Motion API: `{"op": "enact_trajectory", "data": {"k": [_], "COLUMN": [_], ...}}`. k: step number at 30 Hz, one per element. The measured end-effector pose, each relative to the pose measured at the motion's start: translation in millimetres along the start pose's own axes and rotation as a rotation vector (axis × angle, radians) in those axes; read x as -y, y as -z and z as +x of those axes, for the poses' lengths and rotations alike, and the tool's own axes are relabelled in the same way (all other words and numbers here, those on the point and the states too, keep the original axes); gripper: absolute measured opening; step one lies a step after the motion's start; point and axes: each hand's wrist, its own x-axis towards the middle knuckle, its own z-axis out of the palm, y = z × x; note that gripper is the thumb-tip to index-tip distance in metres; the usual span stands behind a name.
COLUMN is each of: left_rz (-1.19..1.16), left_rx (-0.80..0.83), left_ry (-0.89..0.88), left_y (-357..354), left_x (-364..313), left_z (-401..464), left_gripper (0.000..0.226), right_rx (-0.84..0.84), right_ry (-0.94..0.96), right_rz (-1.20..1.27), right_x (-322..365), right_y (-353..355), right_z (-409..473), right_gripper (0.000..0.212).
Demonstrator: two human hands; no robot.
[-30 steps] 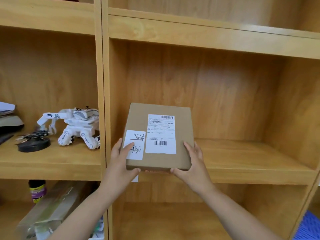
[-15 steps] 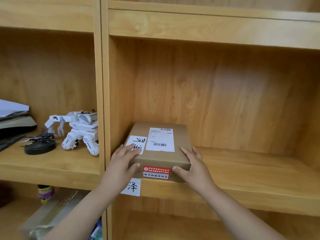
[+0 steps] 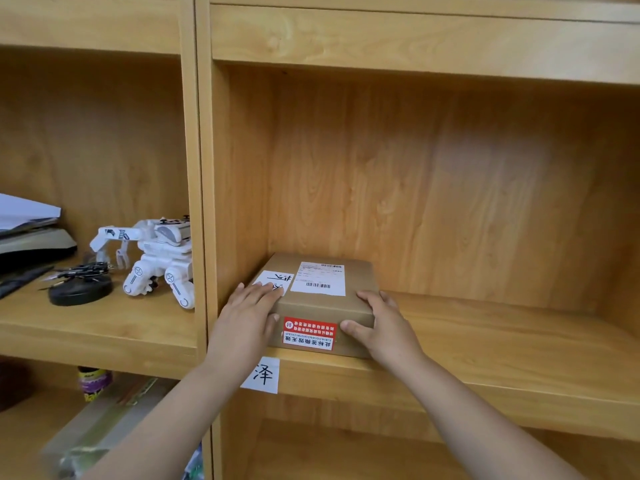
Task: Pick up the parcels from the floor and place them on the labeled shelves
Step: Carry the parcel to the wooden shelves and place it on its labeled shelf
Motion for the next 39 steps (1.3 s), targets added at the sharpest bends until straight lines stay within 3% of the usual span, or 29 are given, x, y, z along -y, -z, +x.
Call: {"op": "enact_trajectory", "data": {"k": [8,16,22,39], "left_rz": [0.051,0.070,-0.001,0.030], "left_rx": [0.001,0.021,-0.002,0.097], "left_ry": [0.012,-0.013,-0.082,-0.075], "left_y": [-2.7,10.2,16.7,48.0], "left_x": [-0.1,-10.2,-18.3,-92.8], "left_z": [0.4,-24.3,-51.4,-129.5], "left_gripper": [0.040,0.062,0.068,0.075], "right_rx": [-0.006,-0.175,-0.283,-0.200], "right_ry": [0.011,0.004,0.082,0.138], "right_rz": [-0.202,-0.401,-0.490,-0.467], "right_x": [15.6,19.3,30.4,4.8], "right_y": [4.5,-4.9,-14.9,19.1], "right_z": [-5.0,-49.1,-78.1,-173.9], "right_gripper": [0.065,0.080,0.078,0.078]}}
